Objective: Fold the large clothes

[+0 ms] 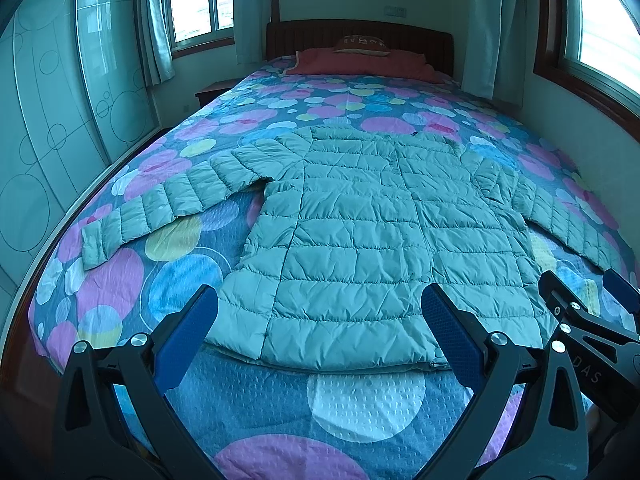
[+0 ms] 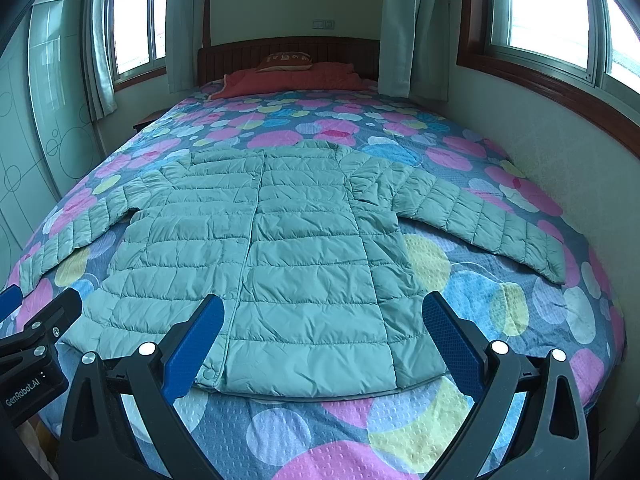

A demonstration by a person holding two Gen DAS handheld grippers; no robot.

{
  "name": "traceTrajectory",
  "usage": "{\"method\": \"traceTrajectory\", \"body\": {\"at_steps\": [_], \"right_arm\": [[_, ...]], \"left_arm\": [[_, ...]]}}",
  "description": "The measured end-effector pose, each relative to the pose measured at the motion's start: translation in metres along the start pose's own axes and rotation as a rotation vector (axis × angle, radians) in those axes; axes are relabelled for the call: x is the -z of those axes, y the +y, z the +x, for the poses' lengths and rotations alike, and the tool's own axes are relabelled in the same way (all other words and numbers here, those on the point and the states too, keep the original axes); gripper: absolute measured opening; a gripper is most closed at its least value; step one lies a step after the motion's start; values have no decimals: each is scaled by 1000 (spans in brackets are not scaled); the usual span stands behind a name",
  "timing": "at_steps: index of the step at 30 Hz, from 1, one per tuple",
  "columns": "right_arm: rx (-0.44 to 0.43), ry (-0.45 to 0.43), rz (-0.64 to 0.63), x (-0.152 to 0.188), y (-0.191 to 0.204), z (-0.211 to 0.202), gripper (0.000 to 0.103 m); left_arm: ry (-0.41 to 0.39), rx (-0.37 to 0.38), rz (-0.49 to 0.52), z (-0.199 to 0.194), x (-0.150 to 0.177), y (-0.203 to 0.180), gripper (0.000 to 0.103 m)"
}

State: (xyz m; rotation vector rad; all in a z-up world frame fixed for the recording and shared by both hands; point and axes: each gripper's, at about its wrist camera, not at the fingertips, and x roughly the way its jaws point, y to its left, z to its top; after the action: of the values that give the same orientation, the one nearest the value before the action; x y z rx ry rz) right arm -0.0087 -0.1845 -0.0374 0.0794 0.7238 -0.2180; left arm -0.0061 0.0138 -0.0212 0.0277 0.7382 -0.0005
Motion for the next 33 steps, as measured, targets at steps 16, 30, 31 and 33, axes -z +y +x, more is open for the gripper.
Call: {"method": "traceTrajectory", "body": {"at_steps": [16, 30, 31, 33], "right_arm": [[1, 1, -1, -2, 0, -2, 99], [1, 6, -2, 4, 1, 3, 99], [2, 10, -4, 5, 6, 4, 99], [0, 18, -2, 7, 5, 8, 99]], "left_arm": [[5, -1, 2, 0, -1, 0, 101], [12, 1, 0, 3, 4, 2, 101], [14, 2, -2, 5, 6, 3, 101], [23, 2, -9, 10, 10, 9, 101]]}}
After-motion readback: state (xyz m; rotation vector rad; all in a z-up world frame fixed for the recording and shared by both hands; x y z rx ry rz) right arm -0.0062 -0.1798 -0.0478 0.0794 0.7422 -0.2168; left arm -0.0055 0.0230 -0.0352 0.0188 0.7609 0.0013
